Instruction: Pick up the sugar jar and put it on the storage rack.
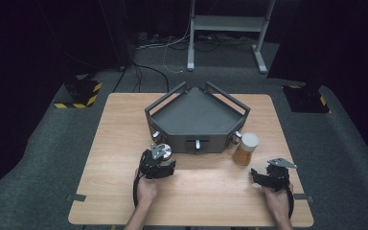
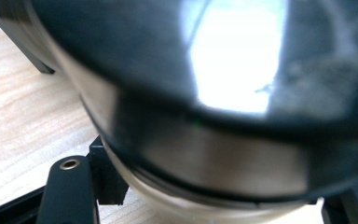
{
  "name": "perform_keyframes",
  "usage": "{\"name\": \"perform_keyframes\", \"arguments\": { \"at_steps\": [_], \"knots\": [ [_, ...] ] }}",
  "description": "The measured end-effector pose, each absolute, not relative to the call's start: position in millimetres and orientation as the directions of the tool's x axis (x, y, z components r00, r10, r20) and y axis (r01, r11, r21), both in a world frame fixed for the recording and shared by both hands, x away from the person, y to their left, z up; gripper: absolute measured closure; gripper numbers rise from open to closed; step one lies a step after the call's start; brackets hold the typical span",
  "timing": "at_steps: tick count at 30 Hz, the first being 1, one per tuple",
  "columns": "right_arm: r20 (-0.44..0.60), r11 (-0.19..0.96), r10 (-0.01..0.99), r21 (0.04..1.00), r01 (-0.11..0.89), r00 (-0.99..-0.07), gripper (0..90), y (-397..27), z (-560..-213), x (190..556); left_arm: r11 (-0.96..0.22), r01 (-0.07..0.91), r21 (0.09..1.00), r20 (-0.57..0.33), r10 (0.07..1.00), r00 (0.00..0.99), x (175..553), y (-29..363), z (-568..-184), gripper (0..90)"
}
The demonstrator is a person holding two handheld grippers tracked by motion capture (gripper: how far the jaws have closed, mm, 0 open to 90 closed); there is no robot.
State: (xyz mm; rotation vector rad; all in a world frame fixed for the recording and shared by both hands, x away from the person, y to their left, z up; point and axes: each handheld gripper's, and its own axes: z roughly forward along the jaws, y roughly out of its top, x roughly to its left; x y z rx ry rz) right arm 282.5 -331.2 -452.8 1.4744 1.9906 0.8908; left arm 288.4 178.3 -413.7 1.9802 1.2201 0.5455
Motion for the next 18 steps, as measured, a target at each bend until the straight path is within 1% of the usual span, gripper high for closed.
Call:
{"name": "perform_keyframes", "arguments": {
  "at_steps": [6,18],
  "knots": [
    [-0.014,0.198,0.958,0.752,0.628,-0.286,16.5,-331,-453,283,-0.314,0.564,0.764,-0.003,0.872,0.49,289,179,-398,31.7],
    [-0.014,0.198,0.958,0.752,0.628,-0.286,16.5,-331,-453,282,-0.352,0.556,0.753,-0.009,0.839,0.544,298,180,-370,31.7]
  ]
}}
